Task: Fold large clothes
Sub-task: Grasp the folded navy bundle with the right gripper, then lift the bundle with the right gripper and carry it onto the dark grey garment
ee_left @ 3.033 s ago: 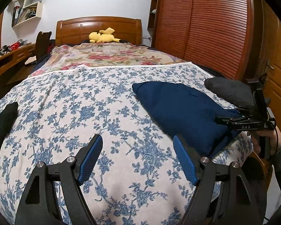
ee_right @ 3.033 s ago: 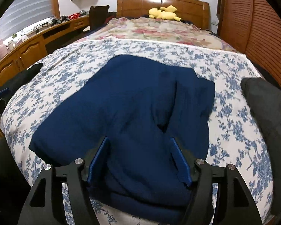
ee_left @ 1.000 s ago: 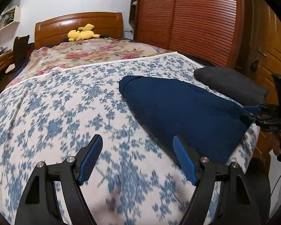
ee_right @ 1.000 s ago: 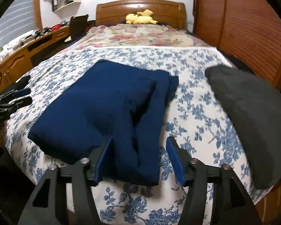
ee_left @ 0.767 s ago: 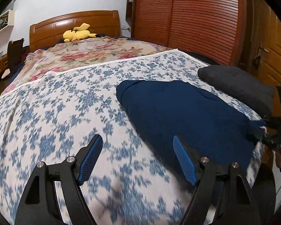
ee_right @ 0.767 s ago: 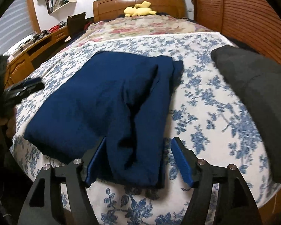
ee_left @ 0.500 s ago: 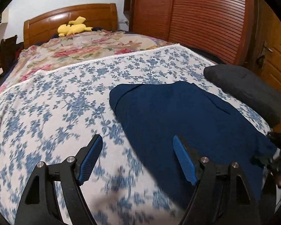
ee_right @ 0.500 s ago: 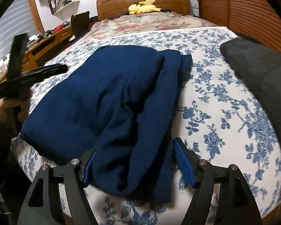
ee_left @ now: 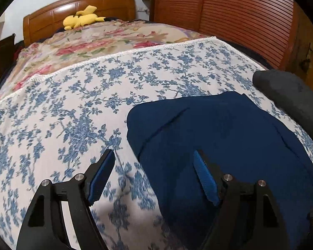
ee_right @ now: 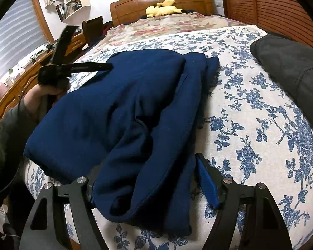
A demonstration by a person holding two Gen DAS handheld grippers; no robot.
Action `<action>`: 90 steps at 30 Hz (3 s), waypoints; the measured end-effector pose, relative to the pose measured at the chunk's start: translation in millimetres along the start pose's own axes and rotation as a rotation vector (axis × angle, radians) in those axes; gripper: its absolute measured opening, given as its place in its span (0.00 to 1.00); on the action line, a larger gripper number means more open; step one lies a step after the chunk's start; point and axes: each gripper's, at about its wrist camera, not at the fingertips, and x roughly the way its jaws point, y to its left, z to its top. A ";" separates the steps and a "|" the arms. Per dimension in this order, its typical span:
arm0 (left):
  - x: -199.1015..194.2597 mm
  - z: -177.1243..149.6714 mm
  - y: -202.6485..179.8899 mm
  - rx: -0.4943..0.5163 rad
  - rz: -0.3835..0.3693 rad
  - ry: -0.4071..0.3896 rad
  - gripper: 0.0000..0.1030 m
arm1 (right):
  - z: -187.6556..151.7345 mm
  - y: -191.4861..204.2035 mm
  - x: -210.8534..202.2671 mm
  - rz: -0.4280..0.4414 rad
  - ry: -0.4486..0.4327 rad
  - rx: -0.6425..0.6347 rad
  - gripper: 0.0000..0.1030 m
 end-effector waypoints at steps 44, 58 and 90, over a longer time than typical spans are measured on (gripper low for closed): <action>-131.8 90.7 -172.3 0.161 0.032 -0.319 0.10 | 37.8 -75.3 -179.6 -0.073 -0.335 -0.168 0.27; -127.6 130.3 -257.1 0.220 -0.021 -0.384 0.10 | 33.6 -99.4 -243.1 -0.186 -0.389 -0.151 0.27; -80.5 118.6 -339.2 0.352 -0.229 -0.287 0.83 | -31.9 -69.3 -312.8 -0.547 -0.339 0.005 0.61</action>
